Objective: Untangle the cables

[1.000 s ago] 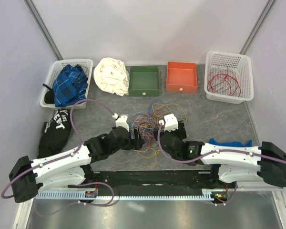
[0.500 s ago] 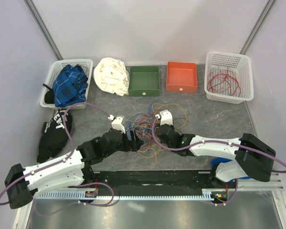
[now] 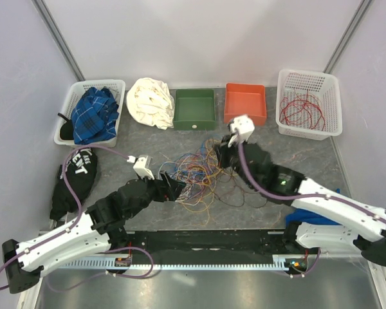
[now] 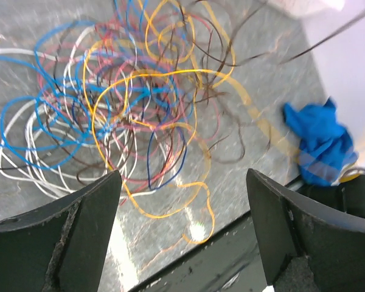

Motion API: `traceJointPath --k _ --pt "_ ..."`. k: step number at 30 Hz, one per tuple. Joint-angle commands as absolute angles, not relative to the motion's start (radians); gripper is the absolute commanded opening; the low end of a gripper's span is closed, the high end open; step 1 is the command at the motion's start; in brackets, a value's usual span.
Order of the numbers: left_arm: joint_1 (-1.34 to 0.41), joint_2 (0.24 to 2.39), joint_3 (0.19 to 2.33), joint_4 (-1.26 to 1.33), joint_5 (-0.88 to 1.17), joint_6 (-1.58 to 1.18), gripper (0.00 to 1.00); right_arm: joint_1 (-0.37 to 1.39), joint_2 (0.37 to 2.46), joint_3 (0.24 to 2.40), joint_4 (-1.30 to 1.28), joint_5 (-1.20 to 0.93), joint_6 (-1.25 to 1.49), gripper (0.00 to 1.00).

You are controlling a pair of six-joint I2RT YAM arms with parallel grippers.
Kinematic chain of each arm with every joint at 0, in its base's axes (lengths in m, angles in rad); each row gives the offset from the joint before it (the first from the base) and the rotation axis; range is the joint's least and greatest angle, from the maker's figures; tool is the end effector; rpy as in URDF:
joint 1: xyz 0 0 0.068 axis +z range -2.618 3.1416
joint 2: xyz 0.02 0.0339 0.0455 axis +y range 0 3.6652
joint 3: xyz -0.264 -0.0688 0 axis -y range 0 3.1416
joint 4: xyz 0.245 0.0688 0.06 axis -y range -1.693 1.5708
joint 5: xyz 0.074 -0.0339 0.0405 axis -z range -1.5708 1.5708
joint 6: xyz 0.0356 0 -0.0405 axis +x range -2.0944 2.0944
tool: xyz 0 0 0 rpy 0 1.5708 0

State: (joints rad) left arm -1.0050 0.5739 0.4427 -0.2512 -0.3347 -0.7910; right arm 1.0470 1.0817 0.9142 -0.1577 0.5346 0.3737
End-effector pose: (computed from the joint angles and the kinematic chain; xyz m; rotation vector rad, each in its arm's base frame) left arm 0.0897 -0.1194 0.2441 -0.0135 2.0314 -0.8541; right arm 0.1391 0.2045 0.3314 -0.2665 1.8578 0.4801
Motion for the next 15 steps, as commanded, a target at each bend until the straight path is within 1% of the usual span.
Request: traceJointPath --k 1,5,7,10,11,15 --pt "-1.005 0.54 0.451 -0.209 -0.434 -0.769 0.9 1.046 1.057 1.231 -0.265 0.508 0.239 0.0" --pt "-1.005 0.548 0.486 -0.183 -0.472 -0.746 0.9 1.048 1.094 1.431 -0.327 0.433 0.219 0.0" --pt "-1.005 0.546 0.486 -0.116 -0.477 -0.721 0.91 1.046 1.112 1.521 -0.334 0.382 0.224 0.0" --pt "-1.005 0.542 0.459 -0.008 -0.468 -0.675 0.92 1.046 1.135 1.595 -0.356 0.325 0.242 0.0" --pt "-1.003 0.538 0.436 0.071 -0.462 -0.661 0.92 1.048 1.138 1.604 -0.362 0.316 0.247 0.0" --pt "-1.003 0.529 0.419 0.176 -0.477 -0.605 0.92 1.046 1.129 1.588 -0.373 0.29 0.268 0.0"
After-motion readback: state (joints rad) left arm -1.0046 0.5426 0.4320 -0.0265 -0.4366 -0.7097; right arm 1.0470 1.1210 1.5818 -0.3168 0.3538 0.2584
